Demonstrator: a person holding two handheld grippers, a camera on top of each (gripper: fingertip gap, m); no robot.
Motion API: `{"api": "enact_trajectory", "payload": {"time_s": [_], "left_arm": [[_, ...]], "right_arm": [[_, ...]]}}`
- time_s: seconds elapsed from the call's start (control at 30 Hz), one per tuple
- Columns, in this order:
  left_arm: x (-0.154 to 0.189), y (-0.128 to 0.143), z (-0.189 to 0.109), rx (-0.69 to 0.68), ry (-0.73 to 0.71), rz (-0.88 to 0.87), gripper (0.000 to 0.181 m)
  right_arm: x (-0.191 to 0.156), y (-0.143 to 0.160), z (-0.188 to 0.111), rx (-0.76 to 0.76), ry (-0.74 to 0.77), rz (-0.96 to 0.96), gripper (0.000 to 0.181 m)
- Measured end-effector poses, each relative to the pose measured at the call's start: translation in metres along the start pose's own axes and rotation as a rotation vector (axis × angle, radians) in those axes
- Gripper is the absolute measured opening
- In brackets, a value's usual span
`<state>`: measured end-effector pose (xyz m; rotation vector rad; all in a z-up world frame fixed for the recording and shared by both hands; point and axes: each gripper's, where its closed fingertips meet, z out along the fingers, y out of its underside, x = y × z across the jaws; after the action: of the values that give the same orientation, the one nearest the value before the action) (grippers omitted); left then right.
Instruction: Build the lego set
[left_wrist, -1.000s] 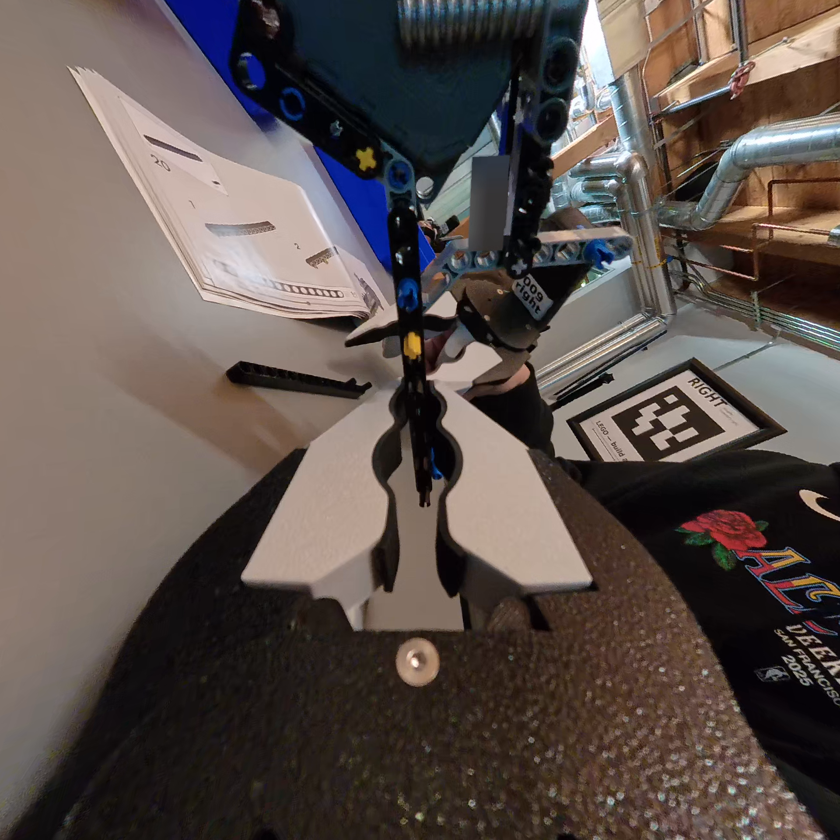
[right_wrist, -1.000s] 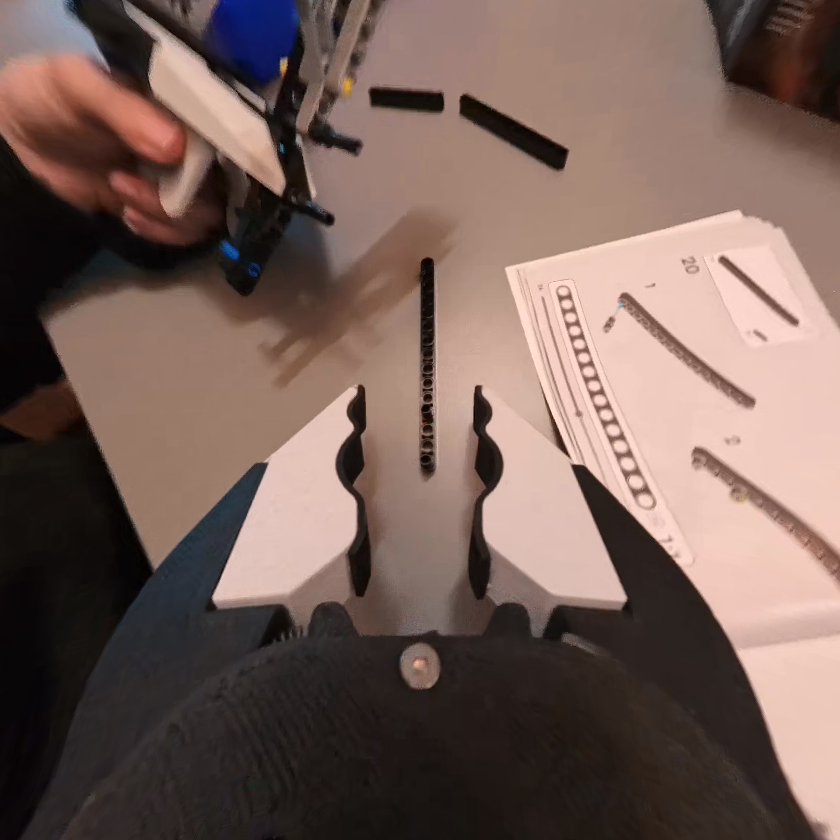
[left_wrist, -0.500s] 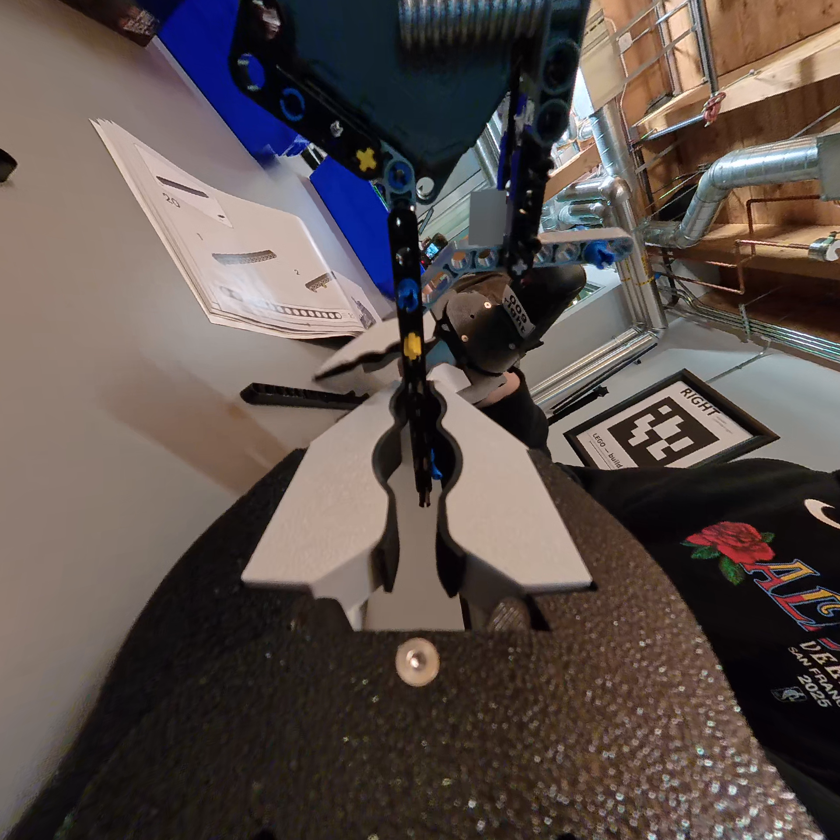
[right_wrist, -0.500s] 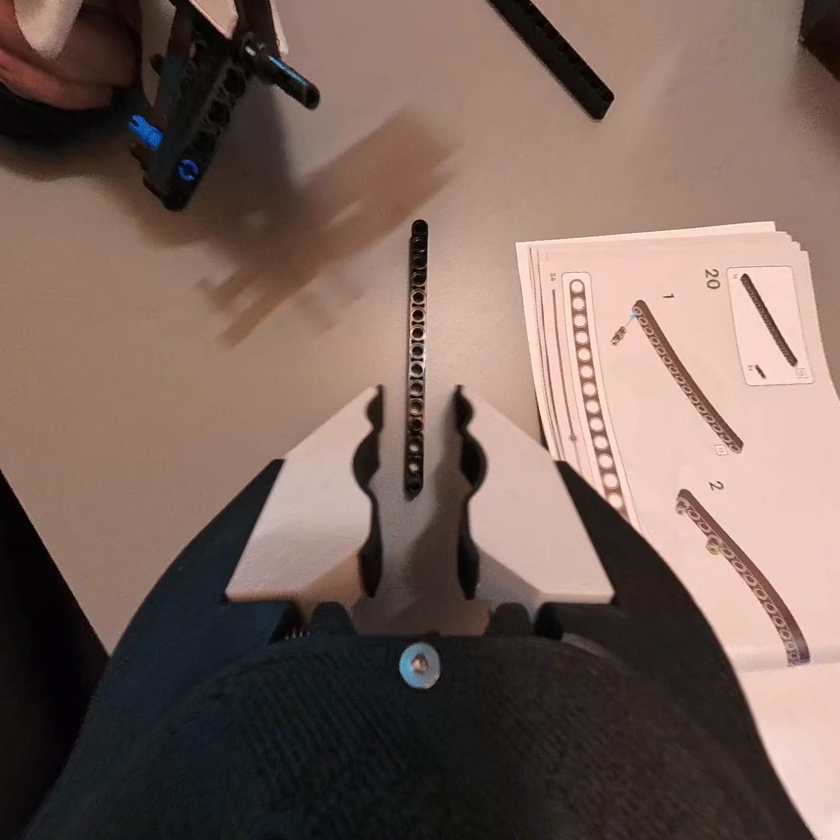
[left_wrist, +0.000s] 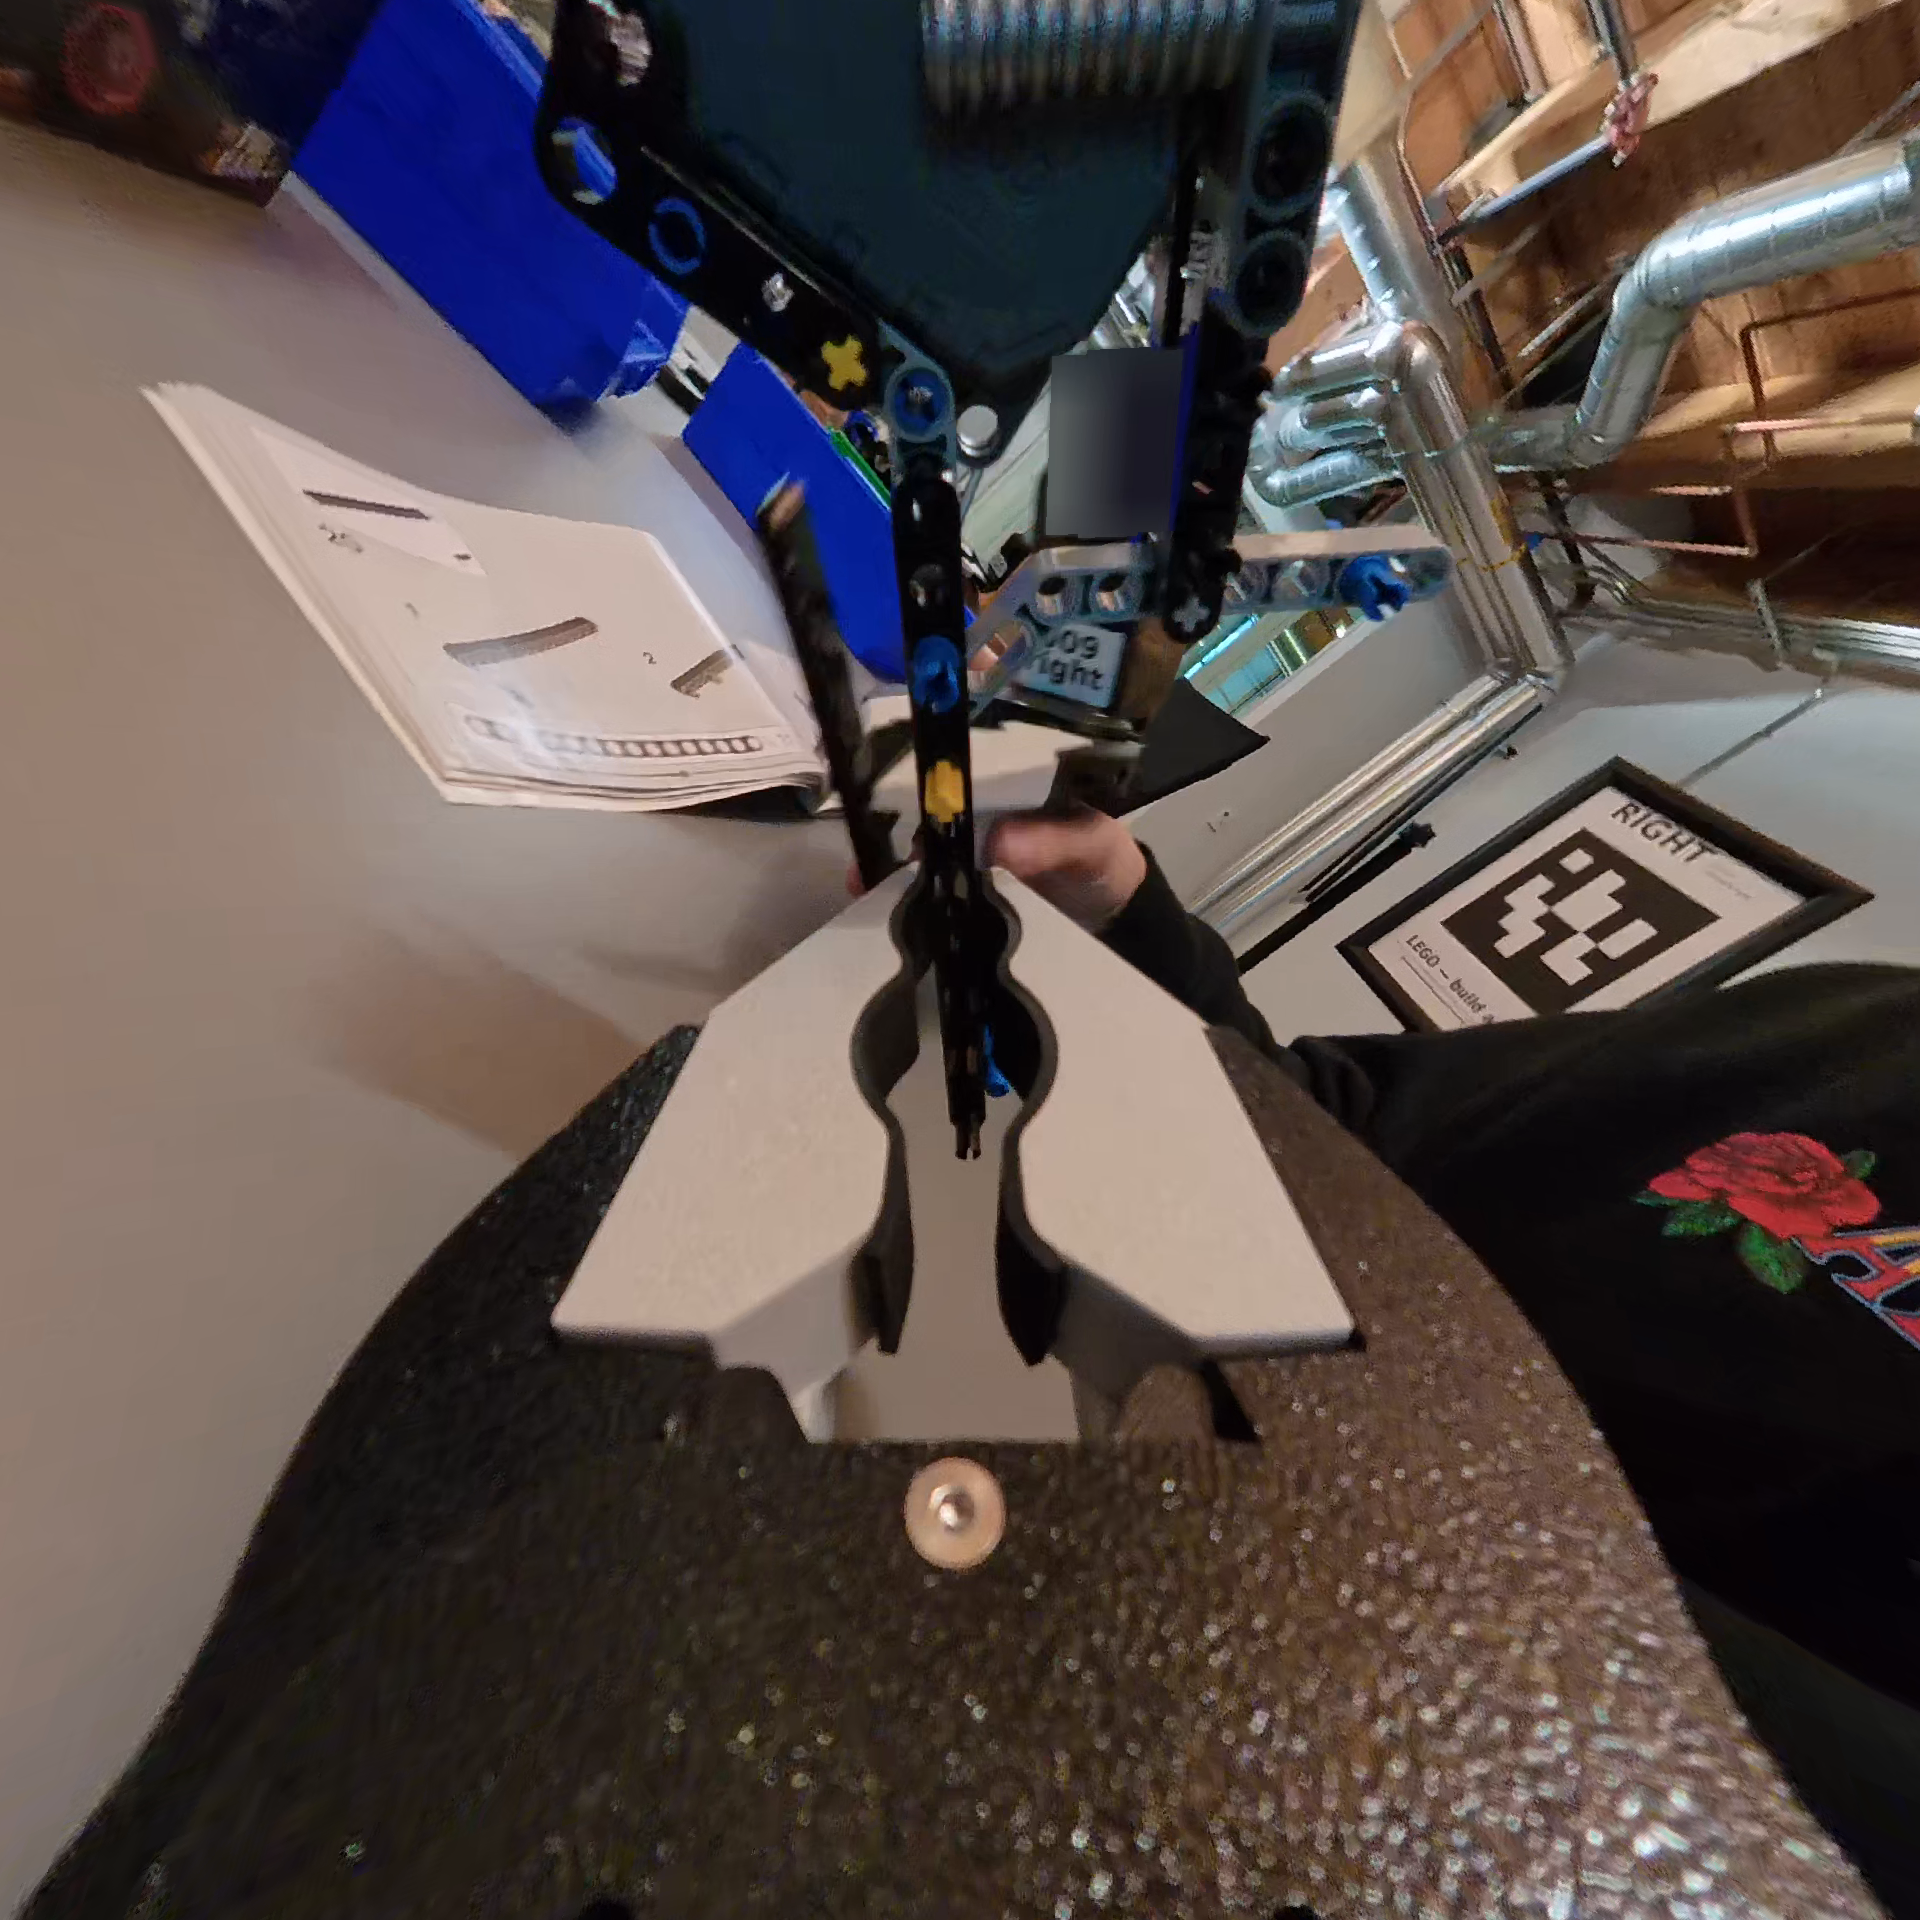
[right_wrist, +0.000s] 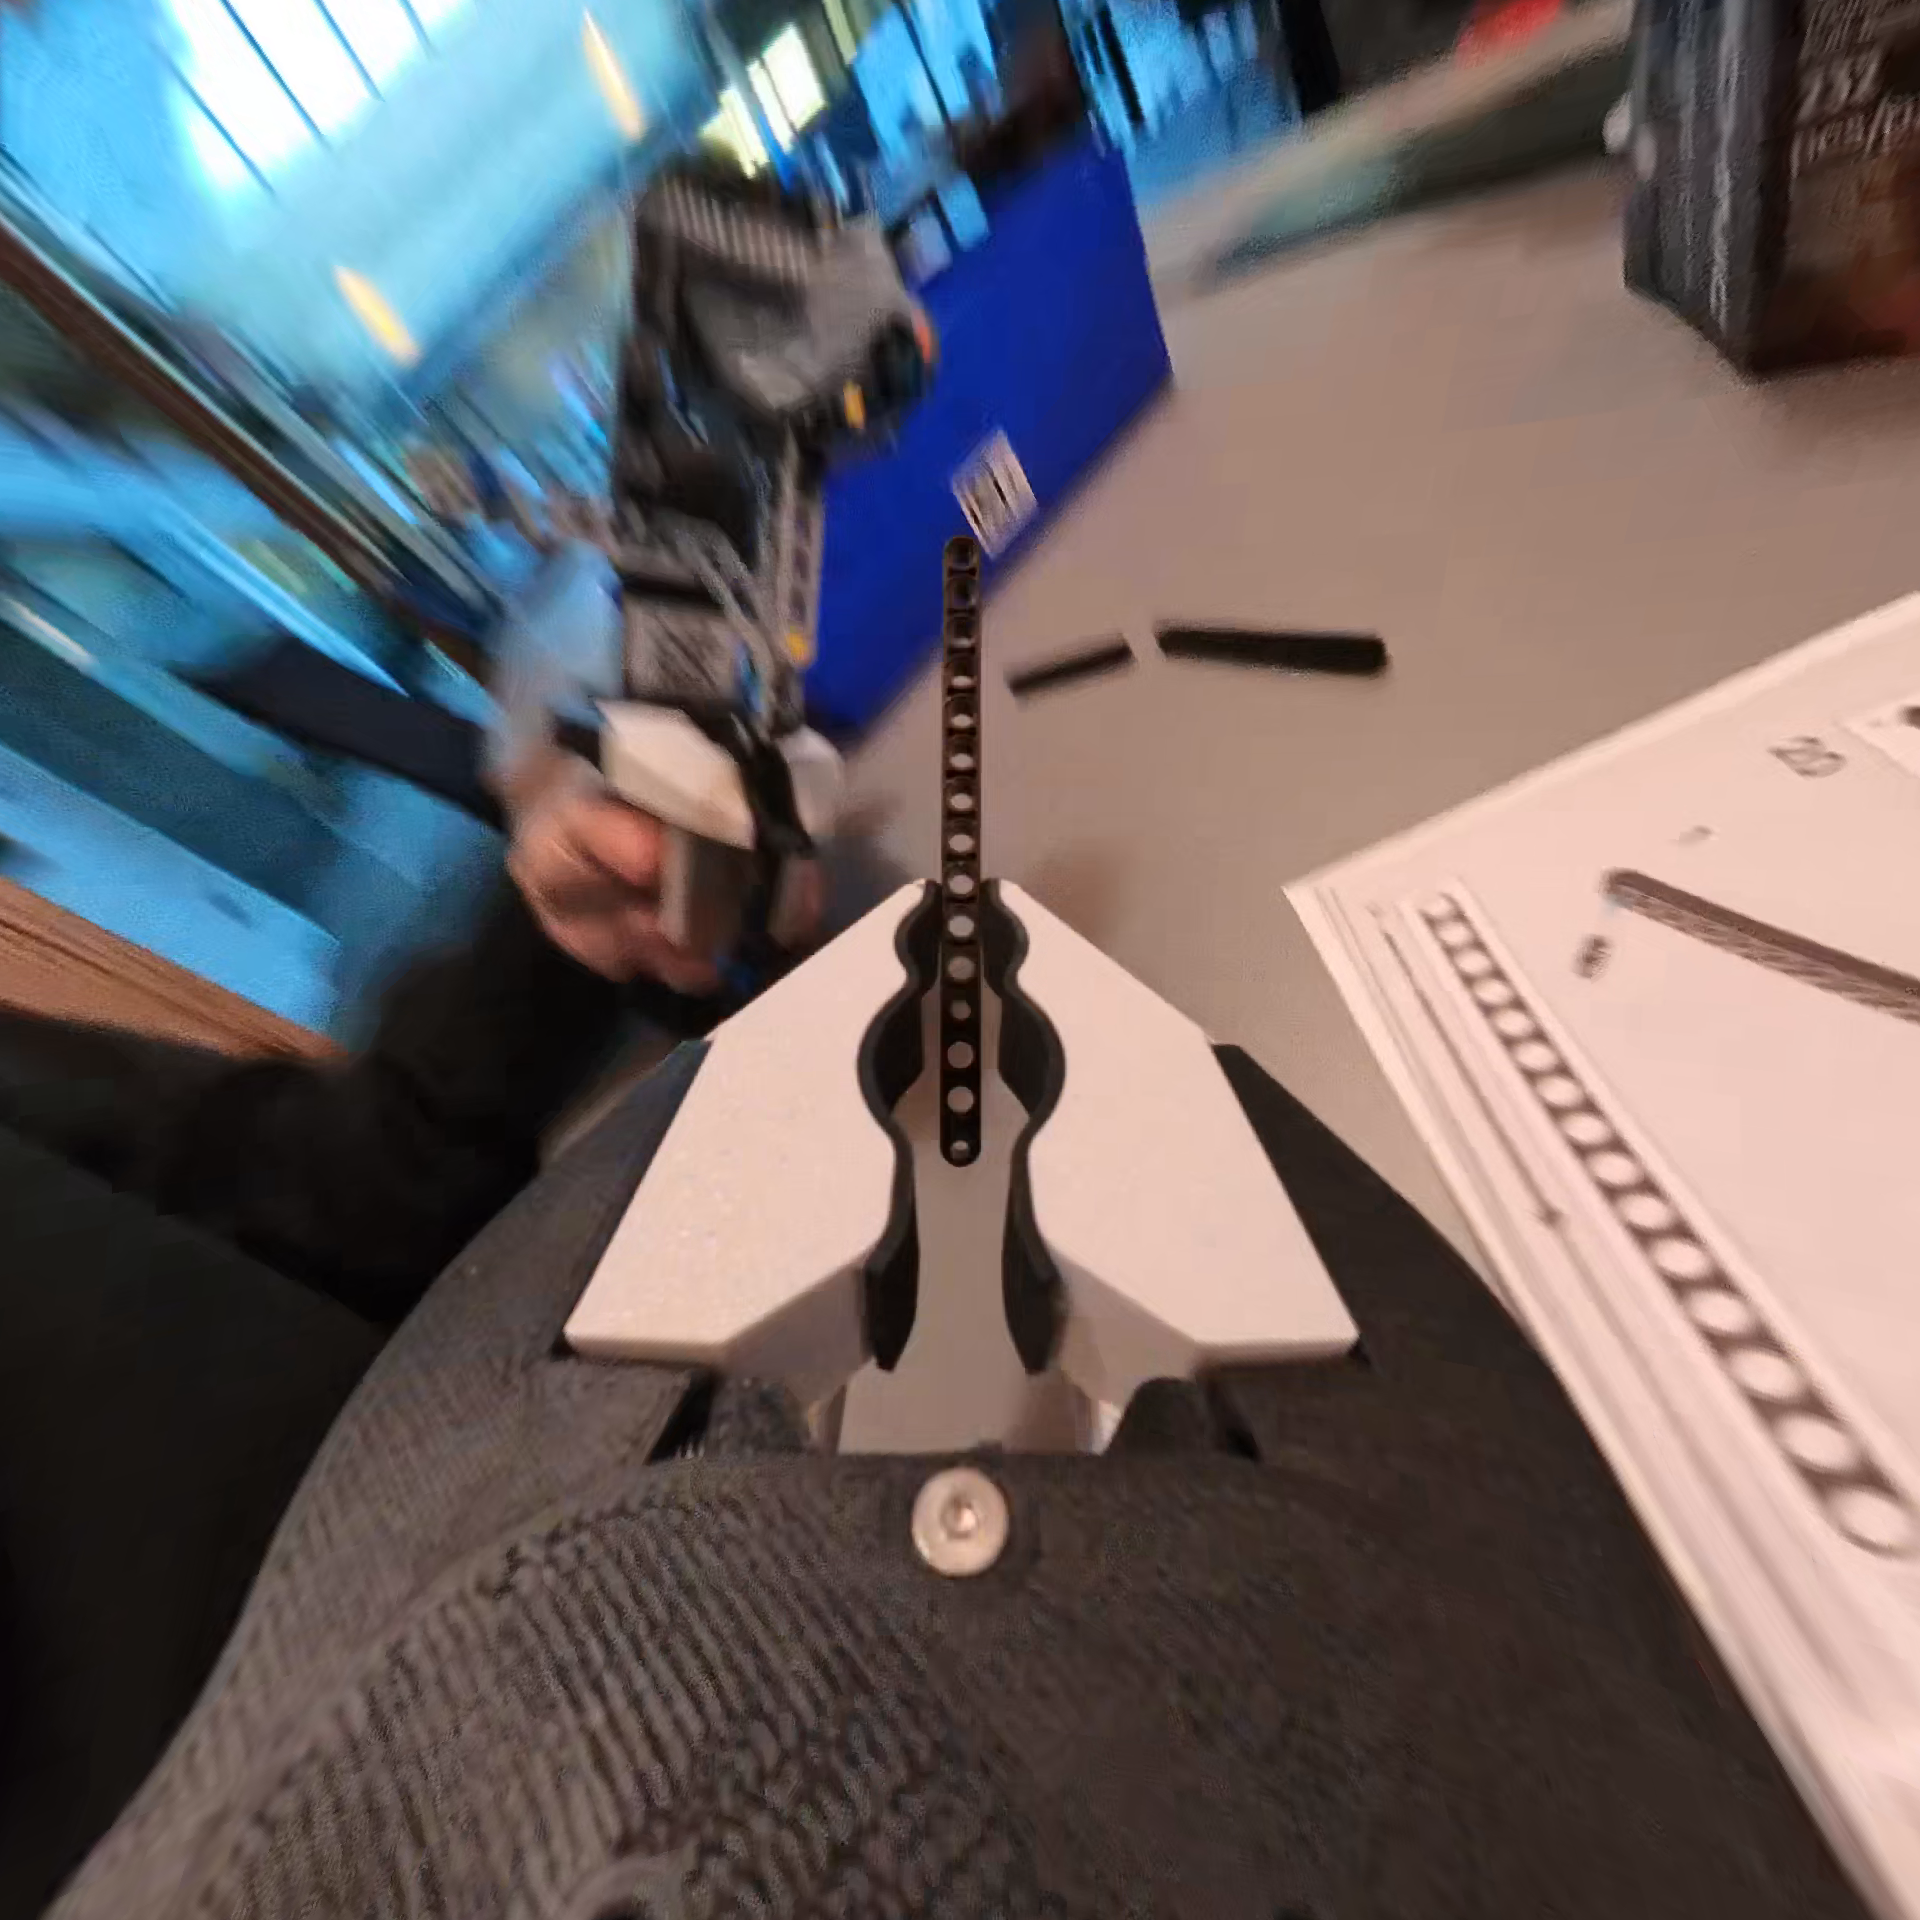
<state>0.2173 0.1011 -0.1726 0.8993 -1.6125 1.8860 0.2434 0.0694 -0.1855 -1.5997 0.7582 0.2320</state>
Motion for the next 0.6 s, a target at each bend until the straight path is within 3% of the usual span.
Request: {"api": "enact_trajectory", "payload": {"time_s": [0.03,0.17,0.33,0.6], "left_arm": [[0.002,0.0,0.001,-0.001,0.006,0.023,0.005],[0.013,0.0,0.006,-0.016,0.034,0.087,0.005],[0.021,-0.003,0.012,-0.004,0.055,0.065,0.005],[0.008,-0.004,0.016,0.005,-0.042,0.065,0.005]], "right_arm": [[-0.005,-0.011,-0.003,0.102,-0.055,0.074,0.005],[-0.023,-0.029,-0.015,0.306,-0.278,0.303,0.005],[-0.031,-0.031,-0.021,0.379,-0.474,0.483,0.005],[-0.028,-0.027,-0.015,0.341,-0.445,0.479,0.005]]}}
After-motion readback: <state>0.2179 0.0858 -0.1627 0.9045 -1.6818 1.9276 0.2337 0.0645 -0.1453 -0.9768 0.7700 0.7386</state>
